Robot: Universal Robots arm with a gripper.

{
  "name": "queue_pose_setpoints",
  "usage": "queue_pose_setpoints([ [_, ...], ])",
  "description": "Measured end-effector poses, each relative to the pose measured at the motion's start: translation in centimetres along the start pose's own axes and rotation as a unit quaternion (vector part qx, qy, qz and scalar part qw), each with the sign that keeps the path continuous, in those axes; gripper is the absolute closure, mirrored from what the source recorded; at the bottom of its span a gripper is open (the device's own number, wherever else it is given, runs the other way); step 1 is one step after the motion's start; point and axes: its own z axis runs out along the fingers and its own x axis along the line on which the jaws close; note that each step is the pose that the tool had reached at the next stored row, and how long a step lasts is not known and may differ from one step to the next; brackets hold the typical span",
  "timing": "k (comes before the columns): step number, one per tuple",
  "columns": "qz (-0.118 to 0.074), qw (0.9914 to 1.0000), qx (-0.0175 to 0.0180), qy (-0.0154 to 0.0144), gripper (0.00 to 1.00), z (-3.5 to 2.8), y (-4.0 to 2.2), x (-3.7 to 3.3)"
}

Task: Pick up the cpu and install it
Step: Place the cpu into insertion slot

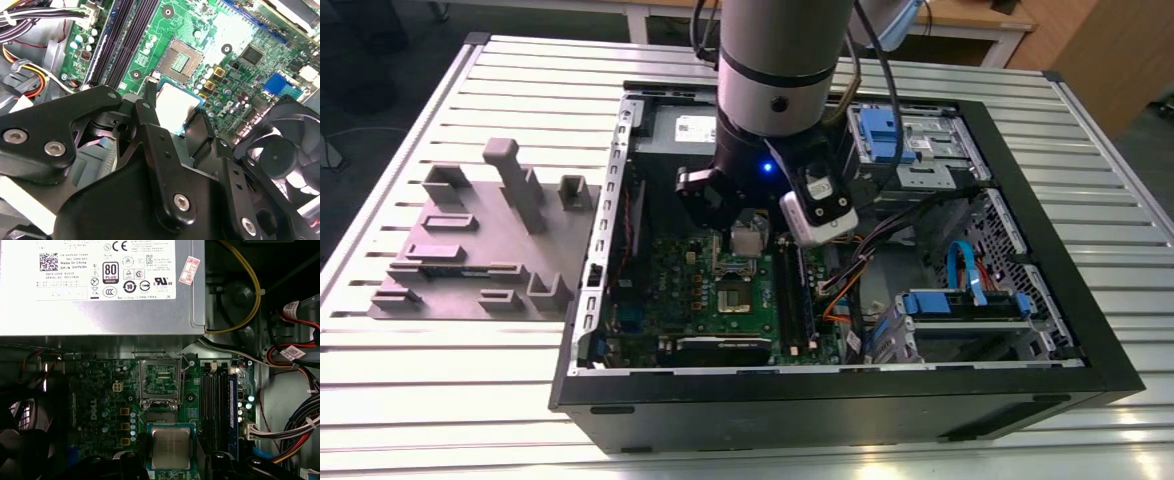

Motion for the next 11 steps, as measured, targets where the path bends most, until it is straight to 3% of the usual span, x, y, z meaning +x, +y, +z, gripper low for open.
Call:
queue_pose_setpoints([
  [11,0.000,1.00000,0.0000,0.0000,0.53,0.85,-0.02,-0.01],
])
